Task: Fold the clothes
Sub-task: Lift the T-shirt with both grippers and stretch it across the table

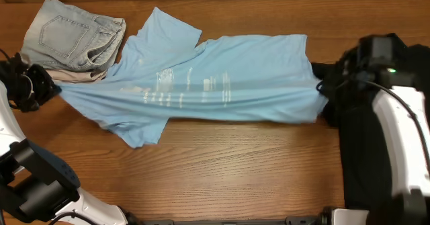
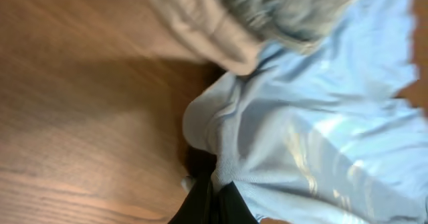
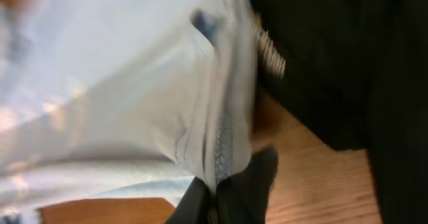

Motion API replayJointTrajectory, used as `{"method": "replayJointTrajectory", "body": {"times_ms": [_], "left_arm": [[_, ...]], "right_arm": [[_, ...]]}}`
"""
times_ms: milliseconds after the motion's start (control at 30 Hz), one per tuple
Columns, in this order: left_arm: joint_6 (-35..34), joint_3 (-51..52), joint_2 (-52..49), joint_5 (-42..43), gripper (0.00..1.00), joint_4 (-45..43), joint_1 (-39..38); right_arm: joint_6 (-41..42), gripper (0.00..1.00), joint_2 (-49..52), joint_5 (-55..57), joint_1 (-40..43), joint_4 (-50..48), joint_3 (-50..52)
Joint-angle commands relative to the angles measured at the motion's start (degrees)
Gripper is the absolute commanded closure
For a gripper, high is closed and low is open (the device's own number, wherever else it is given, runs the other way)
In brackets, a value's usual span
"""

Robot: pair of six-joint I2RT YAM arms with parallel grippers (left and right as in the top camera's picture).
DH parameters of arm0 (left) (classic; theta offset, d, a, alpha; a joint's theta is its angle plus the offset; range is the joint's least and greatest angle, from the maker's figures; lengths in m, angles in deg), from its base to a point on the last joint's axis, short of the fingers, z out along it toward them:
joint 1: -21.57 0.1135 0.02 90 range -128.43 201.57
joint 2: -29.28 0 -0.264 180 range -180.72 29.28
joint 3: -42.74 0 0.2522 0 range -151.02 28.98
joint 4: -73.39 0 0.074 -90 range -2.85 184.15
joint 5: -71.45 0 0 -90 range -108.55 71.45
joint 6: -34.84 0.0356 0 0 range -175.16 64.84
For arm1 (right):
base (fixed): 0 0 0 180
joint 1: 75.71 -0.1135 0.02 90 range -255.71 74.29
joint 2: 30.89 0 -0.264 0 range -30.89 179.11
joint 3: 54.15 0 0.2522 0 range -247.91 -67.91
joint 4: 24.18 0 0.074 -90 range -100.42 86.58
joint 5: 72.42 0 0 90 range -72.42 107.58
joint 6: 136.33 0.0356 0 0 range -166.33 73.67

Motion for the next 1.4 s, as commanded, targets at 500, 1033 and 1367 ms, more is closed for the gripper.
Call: {"method": "replayJointTrajectory", "body": {"times_ms": [500, 1033, 1367], "left_arm": [[-9.6, -16.0, 29.4, -2.5, 0.96, 0.0, 11.2], [-6.9, -16.0, 32.9, 5.2, 0.96, -1.4, 10.2], [3.4, -16.8, 34.8, 5.3, 0.96, -1.4, 3.2]], "right_arm": [[1.4, 0.96, -25.3, 2.1, 0.0, 7.4, -19.8], [1.1, 0.96, -30.6, 3.2, 0.0, 11.3, -24.3], [1.1, 0.96, -26.6, 2.7, 0.0, 12.2, -25.4]]}}
